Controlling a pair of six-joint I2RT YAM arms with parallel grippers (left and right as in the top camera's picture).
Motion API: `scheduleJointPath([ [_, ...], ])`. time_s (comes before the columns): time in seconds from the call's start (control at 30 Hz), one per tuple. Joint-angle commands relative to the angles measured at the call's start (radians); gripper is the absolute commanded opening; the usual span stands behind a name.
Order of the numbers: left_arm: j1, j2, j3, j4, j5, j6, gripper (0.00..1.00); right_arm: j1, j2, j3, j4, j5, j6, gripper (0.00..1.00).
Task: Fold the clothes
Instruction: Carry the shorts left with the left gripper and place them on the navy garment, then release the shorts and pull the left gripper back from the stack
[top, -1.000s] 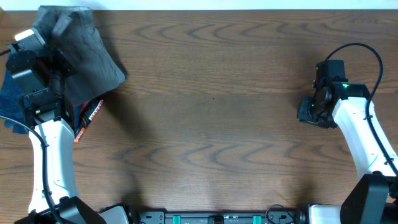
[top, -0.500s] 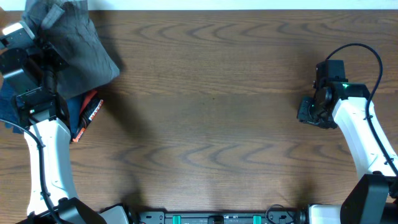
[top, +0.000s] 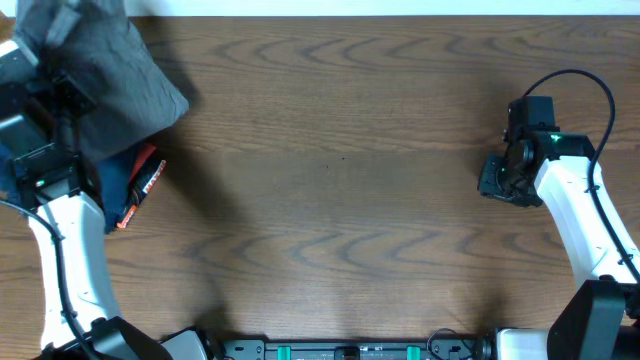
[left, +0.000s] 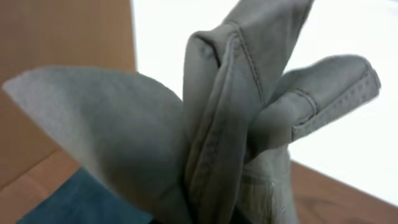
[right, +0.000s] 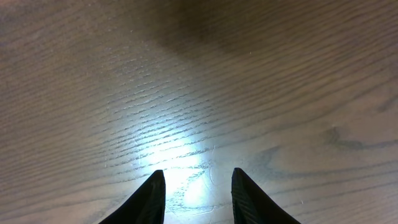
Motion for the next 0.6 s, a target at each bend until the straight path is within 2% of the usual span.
scheduleJointPath([
  [0.0,0.059,-0.016,0.048,-0.042,-0.027,-0.037,0.08,-0.005,-0.01,0.008,-0.002,0.0,-0.016,0.34],
  [0.2,0.169,-0.008,0.047,-0.171,-0.099,-0.194,0.08,-0.005,-0.01,0.008,-0.001,0.0,-0.017,0.36],
  [0.47,0.259,0.058,0.047,-0.241,-0.1,-0.235,0.08,-0.005,-0.01,0.008,-0.002,0.0,-0.019,0.36],
  [0.53,0.268,0.083,0.046,-0.251,-0.1,-0.235,0.13,-0.005,-0.01,0.008,-0.002,0.0,-0.024,0.36],
  [0.57,0.27,0.094,0.046,-0.255,-0.099,-0.235,0.33,-0.005,-0.01,0.008,-0.002,0.0,-0.024,0.36],
])
